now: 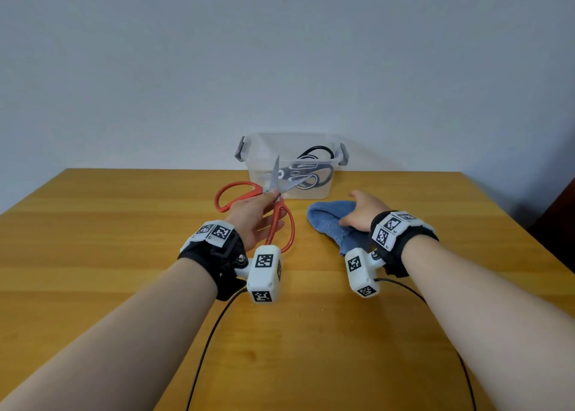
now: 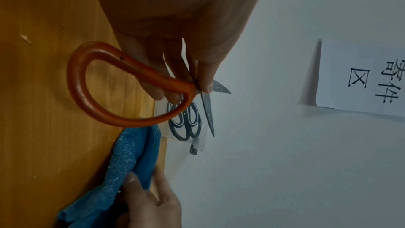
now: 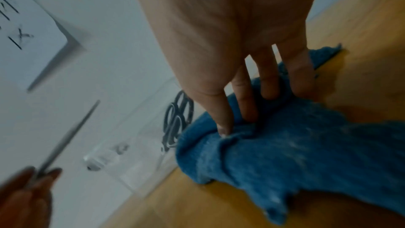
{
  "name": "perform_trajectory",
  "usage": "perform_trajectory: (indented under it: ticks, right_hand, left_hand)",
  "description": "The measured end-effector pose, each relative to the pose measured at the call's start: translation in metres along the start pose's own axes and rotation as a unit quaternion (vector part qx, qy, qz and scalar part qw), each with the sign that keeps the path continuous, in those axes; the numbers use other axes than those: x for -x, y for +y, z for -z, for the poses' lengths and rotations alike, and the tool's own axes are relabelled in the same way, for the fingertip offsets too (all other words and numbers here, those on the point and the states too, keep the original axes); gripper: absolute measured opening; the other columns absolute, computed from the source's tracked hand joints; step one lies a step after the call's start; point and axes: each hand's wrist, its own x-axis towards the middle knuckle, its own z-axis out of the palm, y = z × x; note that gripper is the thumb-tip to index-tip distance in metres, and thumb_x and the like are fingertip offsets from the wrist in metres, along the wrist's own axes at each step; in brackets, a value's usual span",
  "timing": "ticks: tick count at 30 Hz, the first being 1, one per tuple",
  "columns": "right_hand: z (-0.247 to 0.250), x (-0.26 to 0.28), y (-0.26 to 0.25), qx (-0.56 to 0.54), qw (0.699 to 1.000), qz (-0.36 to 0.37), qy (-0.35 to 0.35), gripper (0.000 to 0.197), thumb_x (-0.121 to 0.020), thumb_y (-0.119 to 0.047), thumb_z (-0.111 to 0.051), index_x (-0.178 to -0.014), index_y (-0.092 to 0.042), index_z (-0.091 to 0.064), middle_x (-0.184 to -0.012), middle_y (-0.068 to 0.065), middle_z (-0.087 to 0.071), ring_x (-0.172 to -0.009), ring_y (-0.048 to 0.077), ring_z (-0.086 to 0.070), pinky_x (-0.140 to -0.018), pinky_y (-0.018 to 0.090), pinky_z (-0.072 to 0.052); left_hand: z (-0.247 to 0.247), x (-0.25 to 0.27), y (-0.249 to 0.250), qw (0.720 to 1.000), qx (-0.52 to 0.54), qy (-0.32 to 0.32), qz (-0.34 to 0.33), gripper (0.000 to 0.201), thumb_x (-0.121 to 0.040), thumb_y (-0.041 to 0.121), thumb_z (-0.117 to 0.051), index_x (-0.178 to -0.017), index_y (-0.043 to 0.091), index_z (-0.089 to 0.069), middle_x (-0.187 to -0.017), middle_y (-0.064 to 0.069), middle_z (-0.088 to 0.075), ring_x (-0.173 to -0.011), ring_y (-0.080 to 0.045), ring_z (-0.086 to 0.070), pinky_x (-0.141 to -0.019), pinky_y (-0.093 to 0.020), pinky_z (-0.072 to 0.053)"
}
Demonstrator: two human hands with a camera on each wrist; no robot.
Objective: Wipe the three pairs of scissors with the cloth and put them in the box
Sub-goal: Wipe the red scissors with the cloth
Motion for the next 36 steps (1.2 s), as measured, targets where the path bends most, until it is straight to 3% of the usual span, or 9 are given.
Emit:
perform_trajectory:
  ticks: [2, 4, 10, 17, 21, 26, 31, 33, 36]
  right_hand:
    - [-0.006, -0.005, 0.006, 0.043, 0.999, 0.002, 0.023, 0.024, -0.088, -0.03, -0.072, -0.108, -0.016, -0.074, -0.099, 0.006, -0.076, -0.09, 0.027, -0.072, -0.073, 0.034, -0.054]
    - [-0.007, -0.007, 0.008, 0.035, 0.994, 0.014, 0.099, 0.016, -0.092, -0.031, -0.065, -0.088, -0.019, -0.075, -0.074, 0.0, -0.072, -0.072, 0.025, -0.069, -0.064, 0.032, -0.053]
    - [0.011, 0.001, -0.019, -0.229, 0.929, 0.156, 0.245, 0.032, -0.092, -0.009, -0.052, -0.105, -0.03, -0.073, -0.104, -0.001, -0.074, -0.095, 0.022, -0.068, -0.085, 0.036, -0.058]
    - [0.02, 0.009, -0.036, -0.575, 0.799, 0.143, 0.101, 0.035, -0.096, 0.015, -0.044, -0.109, -0.014, -0.059, -0.109, 0.008, -0.074, -0.09, 0.022, -0.075, -0.064, 0.032, -0.06]
    - [0.009, 0.004, -0.042, -0.631, 0.764, 0.127, 0.037, 0.021, -0.097, 0.007, -0.055, -0.105, -0.011, -0.048, -0.07, -0.003, -0.072, -0.061, 0.013, -0.068, -0.053, 0.028, -0.056]
    - [-0.009, -0.002, -0.041, -0.635, 0.755, 0.124, -0.107, 0.016, -0.098, -0.004, -0.057, -0.111, -0.005, -0.067, -0.097, 0.015, -0.074, -0.089, 0.033, -0.069, -0.078, 0.043, -0.059]
    - [-0.027, -0.008, -0.034, -0.592, 0.785, 0.112, -0.145, 0.02, -0.1, 0.0, -0.054, -0.116, -0.002, -0.065, -0.095, 0.011, -0.077, -0.084, 0.023, -0.074, -0.065, 0.032, -0.061]
    - [-0.032, -0.012, -0.033, -0.608, 0.775, 0.092, -0.146, 0.021, -0.104, -0.011, -0.05, -0.115, -0.005, -0.067, -0.102, 0.013, -0.077, -0.091, 0.027, -0.075, -0.067, 0.036, -0.061]
    - [-0.032, -0.02, -0.026, -0.677, 0.721, 0.064, -0.134, 0.039, -0.105, -0.03, -0.049, -0.135, -0.007, -0.06, -0.13, 0.019, -0.067, -0.12, 0.038, -0.065, -0.093, 0.053, -0.057]
  left_hand:
    - [0.001, -0.002, -0.001, 1.0, -0.006, 0.001, 0.0, 0.022, -0.093, 0.026, -0.077, -0.106, 0.008, -0.073, -0.089, -0.004, -0.076, -0.076, -0.018, -0.074, -0.069, -0.033, -0.062]
    - [0.003, -0.002, 0.001, 1.0, -0.01, 0.004, -0.008, 0.022, -0.093, 0.026, -0.076, -0.106, 0.008, -0.073, -0.088, -0.004, -0.075, -0.075, -0.018, -0.072, -0.069, -0.032, -0.061]
    - [0.002, -0.001, 0.02, 0.998, -0.011, 0.008, -0.059, 0.017, -0.097, 0.025, -0.071, -0.102, 0.009, -0.071, -0.085, -0.001, -0.073, -0.069, -0.017, -0.073, -0.051, -0.025, -0.052]
    - [0.004, 0.008, 0.022, 0.983, -0.118, -0.049, -0.135, 0.025, -0.104, 0.03, -0.06, -0.107, 0.008, -0.071, -0.097, 0.0, -0.078, -0.086, -0.02, -0.076, -0.049, -0.023, -0.045]
    - [-0.001, 0.003, 0.015, 0.966, -0.172, -0.079, -0.173, 0.028, -0.104, 0.029, -0.06, -0.095, 0.005, -0.072, -0.089, -0.009, -0.075, -0.076, -0.021, -0.074, -0.045, -0.022, -0.046]
    - [-0.007, -0.011, 0.009, 0.954, -0.19, -0.061, -0.223, 0.028, -0.103, 0.024, -0.062, -0.094, -0.001, -0.071, -0.081, -0.011, -0.072, -0.067, -0.022, -0.071, -0.045, -0.025, -0.045]
    - [-0.011, -0.025, 0.006, 0.937, -0.222, -0.034, -0.267, 0.019, -0.102, 0.022, -0.062, -0.102, 0.008, -0.076, -0.064, 0.009, -0.064, -0.052, -0.008, -0.055, -0.044, -0.026, -0.046]
    - [-0.01, -0.028, 0.007, 0.945, -0.204, -0.041, -0.252, 0.021, -0.101, 0.022, -0.064, -0.1, 0.005, -0.077, -0.067, 0.001, -0.065, -0.054, -0.012, -0.054, -0.044, -0.025, -0.045]
    - [-0.006, -0.031, 0.008, 0.954, -0.189, -0.056, -0.226, 0.03, -0.099, 0.025, -0.068, -0.093, -0.004, -0.073, -0.073, -0.021, -0.065, -0.062, -0.029, -0.051, -0.044, -0.024, -0.044]
